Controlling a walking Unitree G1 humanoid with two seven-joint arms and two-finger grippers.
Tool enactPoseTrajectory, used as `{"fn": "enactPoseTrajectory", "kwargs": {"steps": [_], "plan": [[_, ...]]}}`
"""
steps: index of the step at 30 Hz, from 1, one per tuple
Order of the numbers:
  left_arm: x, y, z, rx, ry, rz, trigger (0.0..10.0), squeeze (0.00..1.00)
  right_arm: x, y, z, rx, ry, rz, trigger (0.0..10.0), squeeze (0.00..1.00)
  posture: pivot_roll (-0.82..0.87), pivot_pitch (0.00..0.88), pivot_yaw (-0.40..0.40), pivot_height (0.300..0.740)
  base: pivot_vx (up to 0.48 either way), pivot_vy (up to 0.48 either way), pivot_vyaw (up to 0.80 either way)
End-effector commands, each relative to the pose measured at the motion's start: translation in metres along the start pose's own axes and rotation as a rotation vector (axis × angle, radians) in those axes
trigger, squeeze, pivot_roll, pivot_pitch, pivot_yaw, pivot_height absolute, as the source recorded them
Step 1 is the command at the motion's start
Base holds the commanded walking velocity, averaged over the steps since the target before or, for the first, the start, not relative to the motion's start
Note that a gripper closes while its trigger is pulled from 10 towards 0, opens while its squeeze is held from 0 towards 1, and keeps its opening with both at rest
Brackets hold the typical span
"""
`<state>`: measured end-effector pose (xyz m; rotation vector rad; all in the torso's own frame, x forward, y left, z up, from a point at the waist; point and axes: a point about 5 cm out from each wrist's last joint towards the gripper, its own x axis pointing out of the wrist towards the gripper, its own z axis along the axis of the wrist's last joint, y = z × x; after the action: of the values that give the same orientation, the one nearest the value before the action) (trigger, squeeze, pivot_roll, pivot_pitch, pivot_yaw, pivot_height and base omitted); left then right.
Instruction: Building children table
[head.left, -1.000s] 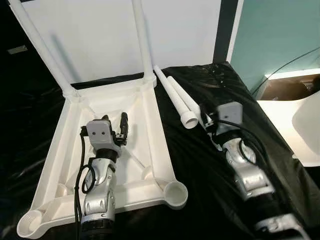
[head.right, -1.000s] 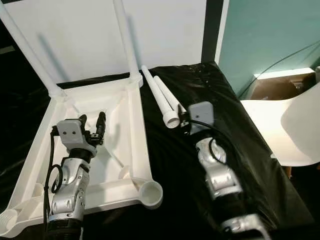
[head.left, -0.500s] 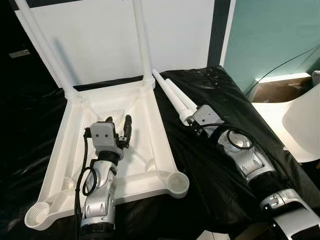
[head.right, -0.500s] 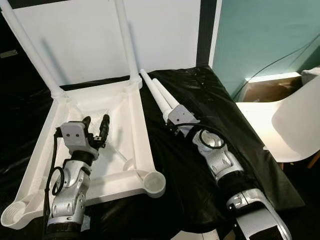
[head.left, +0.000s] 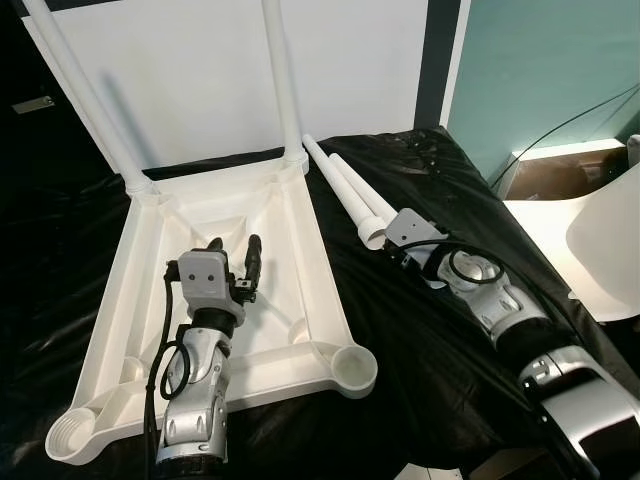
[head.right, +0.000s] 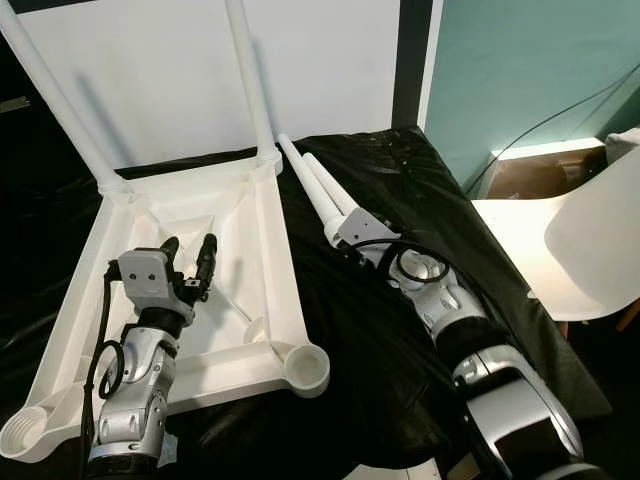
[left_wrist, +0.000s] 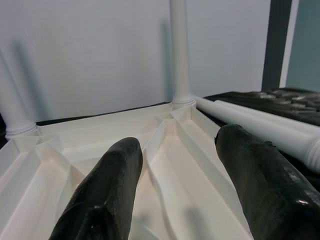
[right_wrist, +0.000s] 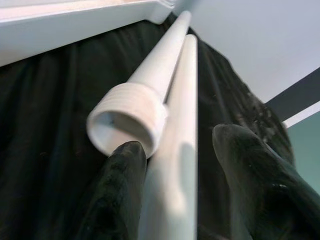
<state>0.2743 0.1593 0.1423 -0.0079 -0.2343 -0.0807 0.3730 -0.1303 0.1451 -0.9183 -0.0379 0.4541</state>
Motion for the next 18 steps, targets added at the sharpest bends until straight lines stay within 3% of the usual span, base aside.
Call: {"fn": "enactPoseTrajectory", "kwargs": {"steps": [1, 8, 18], "plan": [[-0.003, 0.003, 0.003, 0.015, 0.003, 0.025, 10.0, 0.00, 0.003, 0.002, 0.002, -0.030, -0.010, 0.017, 10.0, 0.00, 0.01, 0.006, 0.109, 0.740, 0.000, 0.000, 0.00], [-0.008, 0.006, 0.006, 0.036, 0.009, 0.010, 10.0, 0.00, 0.007, 0.002, 0.001, -0.080, -0.005, 0.033, 10.0, 0.00, 0.03, 0.012, 0.119, 0.740, 0.000, 0.000, 0.00], [-0.016, 0.023, 0.012, 0.079, -0.008, 0.071, 10.0, 0.00, 0.016, 0.015, 0.008, -0.115, -0.023, 0.100, 10.0, 0.00, 0.12, 0.000, 0.071, 0.740, 0.000, 0.000, 0.00]]}}
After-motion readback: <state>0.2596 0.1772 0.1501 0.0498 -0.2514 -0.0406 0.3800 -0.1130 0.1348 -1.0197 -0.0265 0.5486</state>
